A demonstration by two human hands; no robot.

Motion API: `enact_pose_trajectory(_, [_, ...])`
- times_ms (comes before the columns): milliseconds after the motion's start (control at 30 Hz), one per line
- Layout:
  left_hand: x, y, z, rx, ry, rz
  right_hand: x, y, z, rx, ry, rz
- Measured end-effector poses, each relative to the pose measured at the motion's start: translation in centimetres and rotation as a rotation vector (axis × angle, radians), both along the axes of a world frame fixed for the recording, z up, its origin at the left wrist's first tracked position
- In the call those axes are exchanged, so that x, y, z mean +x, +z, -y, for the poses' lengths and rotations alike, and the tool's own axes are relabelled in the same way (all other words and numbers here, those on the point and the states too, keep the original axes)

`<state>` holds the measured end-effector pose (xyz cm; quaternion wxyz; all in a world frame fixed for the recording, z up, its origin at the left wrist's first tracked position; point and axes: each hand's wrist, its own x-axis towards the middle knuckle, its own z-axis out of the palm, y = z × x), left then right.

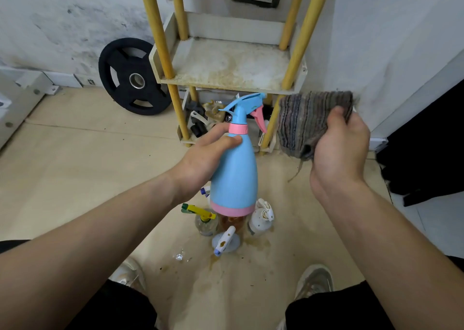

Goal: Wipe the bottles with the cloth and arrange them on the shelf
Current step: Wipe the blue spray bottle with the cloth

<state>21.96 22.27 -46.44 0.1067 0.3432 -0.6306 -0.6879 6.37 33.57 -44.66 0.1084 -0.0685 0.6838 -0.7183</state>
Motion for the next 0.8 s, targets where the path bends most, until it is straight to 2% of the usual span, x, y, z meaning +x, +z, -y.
enact_pose_trajectory(133, [-0.2,0.5,-1.1,-0.033,-0.106,-0.033,2.7,-0.4,1.0,0.091,0.162,-0.235])
enact_pose_trajectory(300, [-0.2,1.0,-1.0,-0.074,-0.077,-0.113,4.8,-1.5,0.2,0.285,0.324,-0.480])
enact_pose_trajectory(433, [0.1,1.4,-0.4,-0.083,-0.071,-0.152,5.8,-2.1,-0.4,0.329,0.461,-0.712])
enact_pose_trajectory(500, [0.1,1.3,-0.4,-0.096,-0.084,-0.165,5.7,-2.1,-0.4,0.326,0.470,-0.735])
enact_pose_trajectory(667, [0.0,1.0,-1.0,-0.133,-0.159,-0.154,4.4,-1.7,0.2,0.300,0.273,-0.639])
enact_pose_trajectory(800, [0.0,1.2,-1.0,-0.085,-0.092,-0.167,5.5,-2.0,0.1,0.265,0.378,-0.586])
